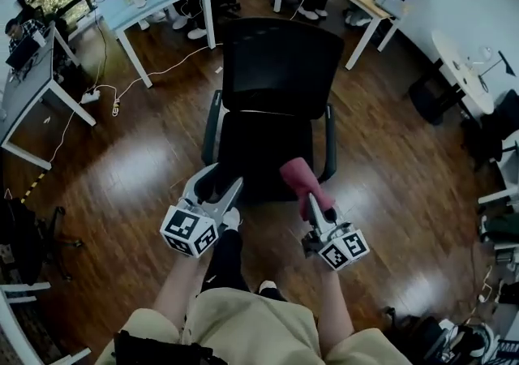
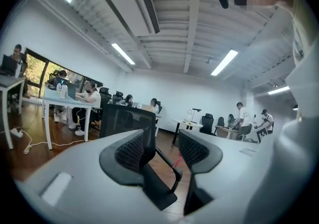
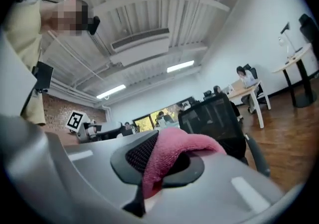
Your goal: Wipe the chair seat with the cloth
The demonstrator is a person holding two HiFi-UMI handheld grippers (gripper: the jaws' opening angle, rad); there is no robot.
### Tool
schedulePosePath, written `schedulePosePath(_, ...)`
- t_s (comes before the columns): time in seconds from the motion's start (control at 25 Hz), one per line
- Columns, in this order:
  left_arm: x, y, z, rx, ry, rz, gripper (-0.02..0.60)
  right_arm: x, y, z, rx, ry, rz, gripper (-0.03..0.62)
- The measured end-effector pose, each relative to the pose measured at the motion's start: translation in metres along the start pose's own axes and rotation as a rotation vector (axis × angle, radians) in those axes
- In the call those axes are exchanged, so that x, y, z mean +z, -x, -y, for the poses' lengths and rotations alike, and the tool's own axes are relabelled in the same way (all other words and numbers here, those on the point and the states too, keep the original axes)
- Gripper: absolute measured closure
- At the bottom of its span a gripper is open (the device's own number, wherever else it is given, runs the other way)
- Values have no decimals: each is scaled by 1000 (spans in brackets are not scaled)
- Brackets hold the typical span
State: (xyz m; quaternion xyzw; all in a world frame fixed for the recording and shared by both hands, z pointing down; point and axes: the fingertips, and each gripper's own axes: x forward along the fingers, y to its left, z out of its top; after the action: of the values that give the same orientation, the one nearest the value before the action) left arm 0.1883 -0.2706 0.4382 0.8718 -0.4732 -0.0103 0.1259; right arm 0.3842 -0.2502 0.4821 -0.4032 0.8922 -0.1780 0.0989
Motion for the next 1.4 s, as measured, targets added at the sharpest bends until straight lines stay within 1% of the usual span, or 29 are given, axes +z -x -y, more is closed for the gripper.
schedulePosePath(0.08,9,32,41,24,-10,39,373,21,35,-32,33,25,46,579)
schedulePosePath(0.16,17,61,83,40,-21,59,373,39,69,-62,43,57,49,579)
schedulePosePath(0.28,26,107,134,70,-51,68,373,56,116,-101,3,103,42,579)
schedulePosePath(0.36,33,138,147,105,-79,84,373,63,133,-127,-45,181,42,579)
schedulePosePath(0.4,37,152,149,118,-90,97,373,65,139,-139,-72,217,43,579)
schedulePosePath(0.48,43,174,150,128,-104,130,373,64,146,-156,-109,248,44,579)
schedulePosePath(0.64,47,200,144,122,-153,155,373,54,135,-174,-129,224,32,579)
schedulePosePath(0.76,50,224,124,131,-152,167,373,44,113,-202,-105,219,19,579)
schedulePosePath(0.88,56,237,96,135,-143,178,374,36,84,-233,-71,222,11,579)
schedulePosePath(0.96,54,245,83,136,-133,174,376,23,74,-249,-56,234,-11,579)
schedulePosePath(1.08,48,252,72,142,-120,168,379,6,70,-249,-71,223,-38,579)
schedulePosePath(1.24,51,247,68,151,-127,165,380,17,73,-242,-94,260,-25,579)
schedulePosePath(1.32,53,238,76,139,-117,162,380,25,80,-233,-115,256,-23,579)
schedulePosePath(1.4,48,227,93,107,-90,152,380,30,98,-220,-163,242,-29,579)
